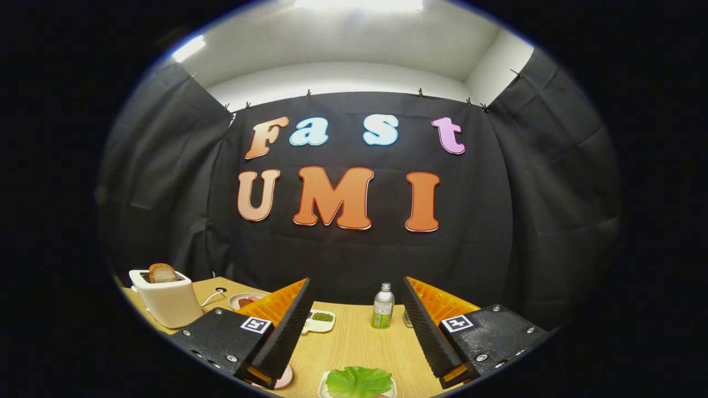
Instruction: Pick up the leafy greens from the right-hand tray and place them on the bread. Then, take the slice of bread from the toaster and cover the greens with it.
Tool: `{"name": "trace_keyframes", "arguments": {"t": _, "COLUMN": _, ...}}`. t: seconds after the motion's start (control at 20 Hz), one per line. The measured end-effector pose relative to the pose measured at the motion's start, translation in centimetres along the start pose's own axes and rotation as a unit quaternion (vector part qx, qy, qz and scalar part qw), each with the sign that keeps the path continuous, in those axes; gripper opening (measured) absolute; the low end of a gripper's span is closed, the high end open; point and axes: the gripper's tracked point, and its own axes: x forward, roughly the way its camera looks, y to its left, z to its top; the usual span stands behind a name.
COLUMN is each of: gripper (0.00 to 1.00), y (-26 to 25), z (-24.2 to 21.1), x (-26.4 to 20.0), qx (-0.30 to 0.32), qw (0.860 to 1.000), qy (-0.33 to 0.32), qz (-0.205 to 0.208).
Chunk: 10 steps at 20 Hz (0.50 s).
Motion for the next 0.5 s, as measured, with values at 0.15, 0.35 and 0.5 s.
{"name": "trace_keyframes", "arguments": {"t": 0.15, "gripper": 0.96, "y": -0.4, "z": -0.8, "x": 0.3, "qx": 0.01, "qw": 1.0, "qy": 0.011, "qz": -0.003}}
{"name": "trace_keyframes", "arguments": {"t": 0.35, "gripper": 0.96, "y": -1.2, "z": -2.7, "x": 0.7, "qx": 0.008, "qw": 0.999, "qy": 0.039, "qz": -0.014}}
{"name": "trace_keyframes", "arguments": {"t": 0.5, "gripper": 0.96, "y": -1.4, "z": -4.3, "x": 1.0, "qx": 0.003, "qw": 0.998, "qy": 0.068, "qz": -0.017}}
